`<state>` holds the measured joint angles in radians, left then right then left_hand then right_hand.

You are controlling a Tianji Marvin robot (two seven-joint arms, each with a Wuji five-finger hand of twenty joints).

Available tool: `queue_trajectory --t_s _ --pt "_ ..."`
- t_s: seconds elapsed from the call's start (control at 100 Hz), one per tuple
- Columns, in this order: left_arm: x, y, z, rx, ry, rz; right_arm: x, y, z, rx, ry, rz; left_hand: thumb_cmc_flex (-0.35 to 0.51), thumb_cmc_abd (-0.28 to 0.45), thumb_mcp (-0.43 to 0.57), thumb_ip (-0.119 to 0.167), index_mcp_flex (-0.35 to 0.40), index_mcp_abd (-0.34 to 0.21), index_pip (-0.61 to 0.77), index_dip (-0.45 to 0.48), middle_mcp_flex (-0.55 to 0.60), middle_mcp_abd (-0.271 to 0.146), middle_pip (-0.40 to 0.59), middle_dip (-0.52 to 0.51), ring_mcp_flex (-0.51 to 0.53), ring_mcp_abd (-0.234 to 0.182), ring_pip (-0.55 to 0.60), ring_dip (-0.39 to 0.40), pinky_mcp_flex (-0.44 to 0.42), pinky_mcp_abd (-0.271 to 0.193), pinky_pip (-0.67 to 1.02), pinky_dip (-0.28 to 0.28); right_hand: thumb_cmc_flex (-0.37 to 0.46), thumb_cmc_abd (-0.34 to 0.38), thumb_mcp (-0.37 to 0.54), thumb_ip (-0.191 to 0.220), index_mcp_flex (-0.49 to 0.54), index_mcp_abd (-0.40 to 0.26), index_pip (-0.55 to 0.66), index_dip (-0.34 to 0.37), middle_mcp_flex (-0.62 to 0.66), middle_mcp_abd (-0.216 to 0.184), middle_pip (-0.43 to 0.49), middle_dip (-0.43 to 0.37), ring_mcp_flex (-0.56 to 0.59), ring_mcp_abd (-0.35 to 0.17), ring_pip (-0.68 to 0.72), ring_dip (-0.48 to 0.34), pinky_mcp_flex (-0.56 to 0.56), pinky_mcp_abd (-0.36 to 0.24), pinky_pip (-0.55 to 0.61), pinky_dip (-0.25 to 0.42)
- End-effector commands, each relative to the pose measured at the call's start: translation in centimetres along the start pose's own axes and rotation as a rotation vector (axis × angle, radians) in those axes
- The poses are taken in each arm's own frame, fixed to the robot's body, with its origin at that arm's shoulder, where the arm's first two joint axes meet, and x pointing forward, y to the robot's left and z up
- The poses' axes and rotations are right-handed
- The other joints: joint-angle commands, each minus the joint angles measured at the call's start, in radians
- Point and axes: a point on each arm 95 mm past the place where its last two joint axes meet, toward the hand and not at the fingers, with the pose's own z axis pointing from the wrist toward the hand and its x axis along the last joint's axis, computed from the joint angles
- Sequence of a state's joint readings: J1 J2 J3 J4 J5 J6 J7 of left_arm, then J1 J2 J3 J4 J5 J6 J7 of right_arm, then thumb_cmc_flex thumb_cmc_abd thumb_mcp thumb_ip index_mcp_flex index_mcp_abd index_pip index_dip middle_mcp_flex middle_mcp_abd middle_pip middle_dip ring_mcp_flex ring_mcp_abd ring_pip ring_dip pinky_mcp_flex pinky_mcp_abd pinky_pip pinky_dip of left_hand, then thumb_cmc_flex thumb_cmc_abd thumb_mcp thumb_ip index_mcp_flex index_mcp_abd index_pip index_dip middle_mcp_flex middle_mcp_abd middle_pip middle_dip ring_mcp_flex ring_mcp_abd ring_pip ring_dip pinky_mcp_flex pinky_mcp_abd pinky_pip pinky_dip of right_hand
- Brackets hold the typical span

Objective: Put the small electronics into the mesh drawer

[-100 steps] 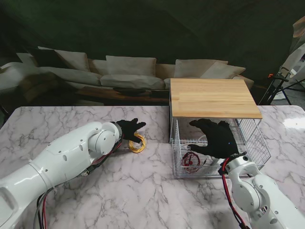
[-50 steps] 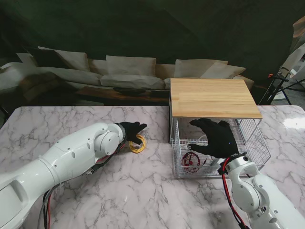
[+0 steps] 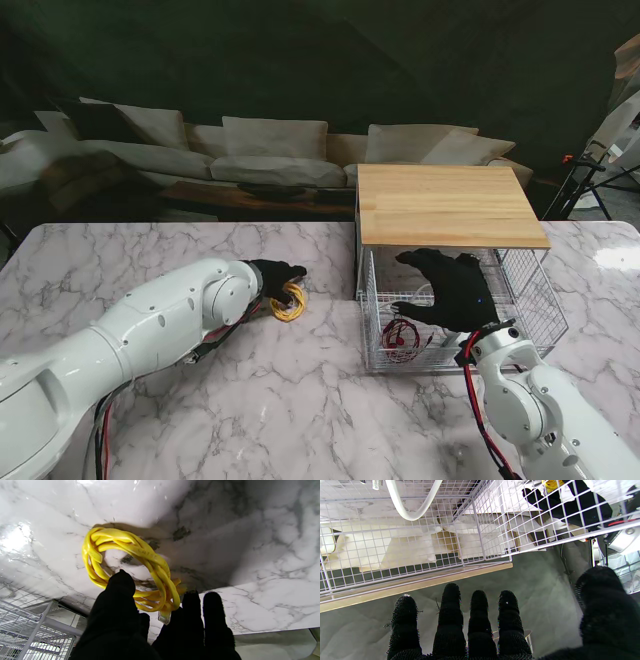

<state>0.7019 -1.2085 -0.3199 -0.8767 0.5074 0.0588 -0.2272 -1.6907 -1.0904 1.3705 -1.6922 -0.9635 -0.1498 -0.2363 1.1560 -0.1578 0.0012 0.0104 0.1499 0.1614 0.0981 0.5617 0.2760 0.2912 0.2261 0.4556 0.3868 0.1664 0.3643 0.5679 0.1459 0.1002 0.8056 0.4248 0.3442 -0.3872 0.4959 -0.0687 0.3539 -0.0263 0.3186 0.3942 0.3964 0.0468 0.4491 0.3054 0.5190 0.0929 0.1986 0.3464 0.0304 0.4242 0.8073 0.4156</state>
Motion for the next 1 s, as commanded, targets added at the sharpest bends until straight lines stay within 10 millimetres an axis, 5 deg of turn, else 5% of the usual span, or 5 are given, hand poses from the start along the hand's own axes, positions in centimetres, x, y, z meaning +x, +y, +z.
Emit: queue_trajectory --t_s 0.0,0.45,0.72,0.84,0.99 --pt "0.4 0.2 0.2 -0.017 0.007 -0.003 0.1 -0.2 0.0 0.003 0.003 0.003 0.067 -0.026 0.012 0.021 0.006 -0.041 0.011 -0.009 0.019 -0.011 0.046 0.033 0.058 -0.031 0.083 0.063 0.008 -0.015 0.040 0.035 0.003 0.022 0.006 0.016 0.012 0.020 -0.006 0.022 -0.023 0.009 0.014 0.009 -0.012 -0.002 -0.006 -0.007 -0.023 0.017 -0.013 0.003" --pt "0.3 1.1 0.4 -0.073 0.022 0.007 0.2 -0.4 0.0 -0.004 0.000 0.013 0.135 -0.197 0.379 -0.040 0.049 -0.206 0.033 -0.156 -0.006 -0.071 0.313 0.469 0.136 -0.061 0.223 0.706 0.058 0.003 0.134 0.180 0.003 0.035 0.002 0.016 0.011 0.019 -0.007 0.028 -0.026 0.008 0.015 0.009 -0.015 -0.004 -0.006 -0.007 -0.025 0.015 -0.013 0.001" --pt "0.1 1.4 0.2 -0.030 0.048 0.016 0.2 -0.4 0.0 -0.011 -0.006 0.026 0.135 -0.229 0.526 -0.055 0.098 -0.239 0.163 -0.196 0.084 -0.098 0.306 0.740 0.166 -0.072 0.346 0.771 0.095 0.022 0.199 0.237 0.007 0.069 -0.009 0.016 0.012 0.018 -0.006 0.032 -0.025 0.007 0.018 0.010 -0.014 -0.005 -0.004 -0.006 -0.026 0.014 -0.011 0.001" --pt "0.0 1.4 -0.1 0.008 0.053 0.022 0.3 -0.5 0.0 -0.017 -0.010 0.041 0.135 -0.210 0.527 -0.056 0.111 -0.188 0.336 -0.032 0.247 -0.156 0.234 0.858 0.239 -0.052 0.335 0.784 0.142 0.032 0.242 0.262 0.010 0.090 -0.019 0.015 0.015 0.017 -0.002 0.036 -0.023 0.008 0.020 0.011 -0.012 -0.006 -0.002 -0.006 -0.026 0.014 -0.009 0.002" --pt "-0.3 1.4 -0.3 0.033 0.053 0.033 0.3 -0.5 -0.1 -0.021 -0.012 0.046 0.135 -0.217 0.511 -0.042 0.106 -0.160 0.303 0.002 0.381 -0.220 0.231 0.820 0.298 -0.031 0.336 0.813 0.193 0.037 0.281 0.318 0.016 0.106 -0.032 0.017 0.013 0.016 -0.002 0.038 -0.023 0.008 0.019 0.011 -0.014 -0.006 -0.001 -0.005 -0.029 0.015 -0.008 0.001"
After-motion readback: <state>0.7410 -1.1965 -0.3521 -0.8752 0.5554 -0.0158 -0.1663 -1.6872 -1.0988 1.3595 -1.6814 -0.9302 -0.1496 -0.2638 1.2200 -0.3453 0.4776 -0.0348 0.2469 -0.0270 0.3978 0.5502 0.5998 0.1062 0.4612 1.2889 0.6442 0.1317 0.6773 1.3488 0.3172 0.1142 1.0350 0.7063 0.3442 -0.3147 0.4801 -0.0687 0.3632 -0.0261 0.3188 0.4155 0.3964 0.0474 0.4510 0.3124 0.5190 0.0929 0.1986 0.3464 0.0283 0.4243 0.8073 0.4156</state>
